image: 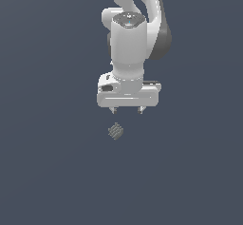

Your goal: Pick up the object and move it to a goal position.

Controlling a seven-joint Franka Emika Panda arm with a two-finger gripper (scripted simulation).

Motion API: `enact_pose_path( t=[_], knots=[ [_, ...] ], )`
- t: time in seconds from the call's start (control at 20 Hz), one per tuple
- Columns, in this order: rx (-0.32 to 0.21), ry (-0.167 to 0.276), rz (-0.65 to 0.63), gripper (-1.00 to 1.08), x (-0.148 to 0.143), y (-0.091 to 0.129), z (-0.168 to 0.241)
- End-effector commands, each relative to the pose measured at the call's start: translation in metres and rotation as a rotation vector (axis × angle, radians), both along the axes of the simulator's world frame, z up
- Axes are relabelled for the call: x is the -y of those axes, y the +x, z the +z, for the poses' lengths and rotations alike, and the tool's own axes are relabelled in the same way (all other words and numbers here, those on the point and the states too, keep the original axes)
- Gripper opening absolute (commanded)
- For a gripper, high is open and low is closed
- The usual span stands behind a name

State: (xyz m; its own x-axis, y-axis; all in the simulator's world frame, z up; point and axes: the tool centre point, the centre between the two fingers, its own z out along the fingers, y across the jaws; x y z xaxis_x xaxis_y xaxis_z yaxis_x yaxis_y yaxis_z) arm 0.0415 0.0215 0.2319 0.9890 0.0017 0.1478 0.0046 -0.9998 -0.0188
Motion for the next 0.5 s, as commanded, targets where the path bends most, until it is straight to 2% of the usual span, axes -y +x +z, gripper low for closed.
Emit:
enact_pose_path(
  t=[0.0, 0.45],
  knots=[
    [0.000, 0.000, 0.000, 1.00, 0.000, 0.000, 0.000],
    [-0.001, -0.025, 0.030, 1.00, -0.006, 0.001, 0.013]
  ],
)
